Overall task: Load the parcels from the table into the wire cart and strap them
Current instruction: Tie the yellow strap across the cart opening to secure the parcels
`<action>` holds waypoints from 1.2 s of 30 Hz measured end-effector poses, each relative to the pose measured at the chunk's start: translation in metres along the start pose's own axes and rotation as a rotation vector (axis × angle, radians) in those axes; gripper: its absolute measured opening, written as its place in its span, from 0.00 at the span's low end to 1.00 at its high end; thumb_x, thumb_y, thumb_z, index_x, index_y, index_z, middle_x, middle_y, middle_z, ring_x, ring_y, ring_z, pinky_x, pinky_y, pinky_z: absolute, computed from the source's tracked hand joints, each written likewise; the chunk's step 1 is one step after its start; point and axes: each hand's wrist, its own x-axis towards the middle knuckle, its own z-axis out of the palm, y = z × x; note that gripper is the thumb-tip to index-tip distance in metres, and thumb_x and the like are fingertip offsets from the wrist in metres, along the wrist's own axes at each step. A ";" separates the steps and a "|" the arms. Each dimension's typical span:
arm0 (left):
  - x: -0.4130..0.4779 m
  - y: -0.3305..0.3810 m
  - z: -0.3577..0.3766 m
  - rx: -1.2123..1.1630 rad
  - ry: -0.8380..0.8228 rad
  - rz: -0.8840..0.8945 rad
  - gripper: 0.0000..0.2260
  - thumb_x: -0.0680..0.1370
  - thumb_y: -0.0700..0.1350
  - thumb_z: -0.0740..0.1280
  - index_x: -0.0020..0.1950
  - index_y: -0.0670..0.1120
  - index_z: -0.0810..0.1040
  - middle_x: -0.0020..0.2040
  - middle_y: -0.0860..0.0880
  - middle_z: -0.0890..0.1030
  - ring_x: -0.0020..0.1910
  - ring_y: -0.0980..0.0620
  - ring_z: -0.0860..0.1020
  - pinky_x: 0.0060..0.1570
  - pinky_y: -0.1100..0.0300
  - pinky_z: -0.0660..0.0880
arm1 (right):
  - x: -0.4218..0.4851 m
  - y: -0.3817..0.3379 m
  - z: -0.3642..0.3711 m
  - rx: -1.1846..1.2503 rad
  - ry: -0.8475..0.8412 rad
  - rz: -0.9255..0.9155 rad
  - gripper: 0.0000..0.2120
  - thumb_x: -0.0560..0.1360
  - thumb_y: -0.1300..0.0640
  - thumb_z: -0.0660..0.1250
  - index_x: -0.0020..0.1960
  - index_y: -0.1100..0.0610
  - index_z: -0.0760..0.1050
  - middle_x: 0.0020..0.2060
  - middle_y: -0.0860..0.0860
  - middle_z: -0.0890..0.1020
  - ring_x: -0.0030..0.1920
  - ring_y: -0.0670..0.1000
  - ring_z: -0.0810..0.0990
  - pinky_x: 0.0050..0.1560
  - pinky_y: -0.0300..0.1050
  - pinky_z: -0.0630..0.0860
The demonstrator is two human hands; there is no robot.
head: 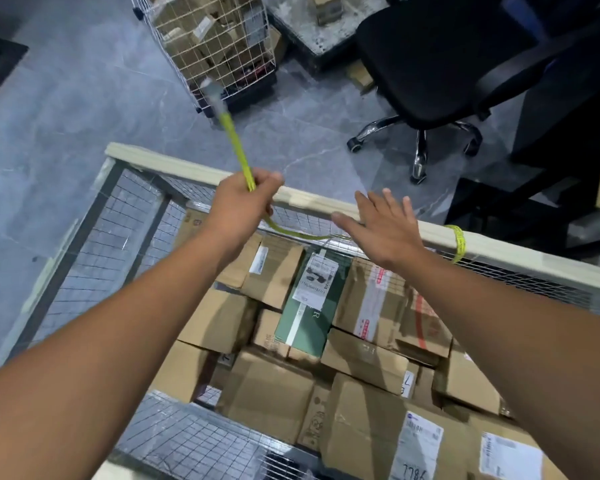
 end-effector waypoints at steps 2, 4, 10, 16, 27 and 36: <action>-0.028 -0.013 -0.006 0.006 -0.016 0.031 0.11 0.84 0.48 0.67 0.45 0.45 0.81 0.30 0.56 0.79 0.32 0.58 0.76 0.36 0.65 0.73 | -0.015 -0.015 -0.003 0.160 0.054 -0.077 0.44 0.77 0.24 0.40 0.83 0.51 0.55 0.84 0.50 0.56 0.84 0.50 0.45 0.79 0.53 0.31; -0.052 -0.022 -0.010 -0.062 -0.058 0.040 0.12 0.84 0.48 0.65 0.44 0.44 0.80 0.35 0.50 0.80 0.36 0.54 0.77 0.44 0.59 0.75 | -0.032 -0.044 0.003 0.381 0.078 -0.258 0.38 0.80 0.29 0.50 0.81 0.51 0.62 0.81 0.51 0.63 0.82 0.47 0.53 0.79 0.46 0.38; -0.116 -0.070 -0.050 -0.090 -0.034 -0.083 0.04 0.81 0.44 0.66 0.47 0.52 0.75 0.37 0.57 0.81 0.40 0.62 0.80 0.49 0.65 0.73 | -0.061 -0.159 0.030 0.642 -0.295 -0.568 0.18 0.83 0.42 0.60 0.70 0.48 0.72 0.65 0.41 0.76 0.67 0.43 0.74 0.69 0.45 0.70; -0.152 -0.137 -0.115 0.278 -0.082 -0.227 0.16 0.86 0.42 0.58 0.73 0.38 0.69 0.61 0.38 0.79 0.66 0.38 0.75 0.45 0.67 0.66 | -0.083 -0.248 0.101 0.420 -0.332 -0.692 0.09 0.86 0.54 0.61 0.47 0.49 0.73 0.45 0.47 0.81 0.48 0.41 0.80 0.48 0.43 0.73; -0.256 -0.251 -0.259 0.714 0.405 0.051 0.26 0.79 0.56 0.70 0.71 0.41 0.77 0.77 0.40 0.70 0.80 0.33 0.61 0.77 0.33 0.56 | -0.069 -0.298 0.227 -0.062 -0.714 -0.660 0.09 0.84 0.46 0.63 0.48 0.49 0.75 0.36 0.45 0.75 0.34 0.41 0.71 0.40 0.44 0.67; -0.289 -0.278 -0.246 0.543 0.485 -0.153 0.42 0.80 0.70 0.58 0.85 0.44 0.56 0.85 0.42 0.51 0.84 0.40 0.45 0.82 0.41 0.43 | -0.069 -0.308 0.306 -0.475 -0.834 -0.643 0.14 0.87 0.49 0.56 0.61 0.55 0.76 0.56 0.54 0.78 0.58 0.53 0.74 0.64 0.54 0.69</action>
